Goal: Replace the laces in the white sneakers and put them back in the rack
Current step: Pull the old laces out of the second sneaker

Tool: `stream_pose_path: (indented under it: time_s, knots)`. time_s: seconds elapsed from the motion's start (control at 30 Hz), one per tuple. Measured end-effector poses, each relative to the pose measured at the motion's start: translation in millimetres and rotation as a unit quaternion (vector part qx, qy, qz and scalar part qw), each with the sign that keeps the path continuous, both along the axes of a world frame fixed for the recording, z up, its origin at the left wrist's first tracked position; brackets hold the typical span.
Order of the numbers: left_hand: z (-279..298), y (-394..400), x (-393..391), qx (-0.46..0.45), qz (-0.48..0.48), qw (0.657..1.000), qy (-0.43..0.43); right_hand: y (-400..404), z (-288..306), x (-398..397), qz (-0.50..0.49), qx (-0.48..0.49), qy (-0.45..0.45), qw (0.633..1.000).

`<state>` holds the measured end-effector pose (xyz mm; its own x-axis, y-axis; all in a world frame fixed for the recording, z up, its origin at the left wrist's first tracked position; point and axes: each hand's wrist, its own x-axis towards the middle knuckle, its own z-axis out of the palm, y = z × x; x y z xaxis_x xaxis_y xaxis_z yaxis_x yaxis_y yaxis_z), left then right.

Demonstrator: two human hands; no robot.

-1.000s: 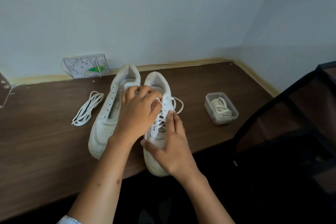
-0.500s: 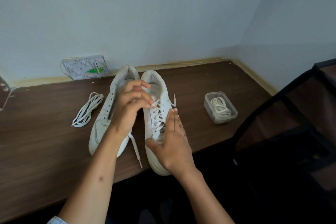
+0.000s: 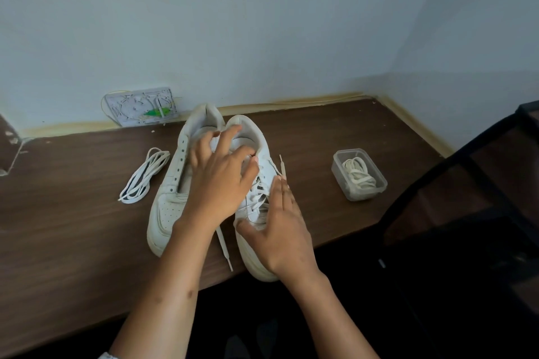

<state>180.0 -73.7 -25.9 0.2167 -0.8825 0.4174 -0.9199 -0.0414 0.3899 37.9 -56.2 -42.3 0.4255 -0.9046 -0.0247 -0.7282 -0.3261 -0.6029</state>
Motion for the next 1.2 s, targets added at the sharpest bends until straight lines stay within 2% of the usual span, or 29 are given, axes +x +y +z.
stream_pose_path:
  time_s: [0.17,0.33,0.57,0.73,0.93,1.0,1.1,1.17,1.2]
  knots:
    - [2.2,-0.4,7.1,-0.039,-0.032,0.993,0.102,1.6,2.1,-0.5,-0.003,0.003,0.002,1.0]
    - [0.6,1.3,6.6,-0.042,0.002,0.999,0.005,0.2,2.0,-0.1,-0.001,0.003,0.002,1.0]
    - [-0.5,-1.4,11.6,-0.032,-0.019,0.999,0.019,1.4,3.0,0.3,0.002,0.002,0.016,1.0]
    - [5.0,-5.6,5.5,0.015,-0.013,1.0,0.002,1.3,4.4,0.8,0.002,0.01,0.019,1.0]
    - [-2.1,-3.9,14.3,-0.031,-0.094,0.988,0.122,2.2,5.1,0.4,0.002,0.008,0.024,1.0]
    - [11.2,1.1,12.1,-0.079,-0.119,0.961,0.238,1.8,6.7,0.0,0.001,0.014,0.022,1.0]
    - [31.8,11.4,15.3,-0.19,-0.17,0.875,0.411,1.3,8.5,-0.5,0.0,0.023,0.022,0.999]
    - [35.2,14.0,20.1,-0.206,-0.167,0.863,0.431,1.4,8.7,-0.3,0.0,0.023,0.023,0.999]
    - [34.5,13.6,21.3,-0.202,-0.13,0.88,0.41,1.3,9.0,-0.4,-0.001,0.025,0.022,0.999]
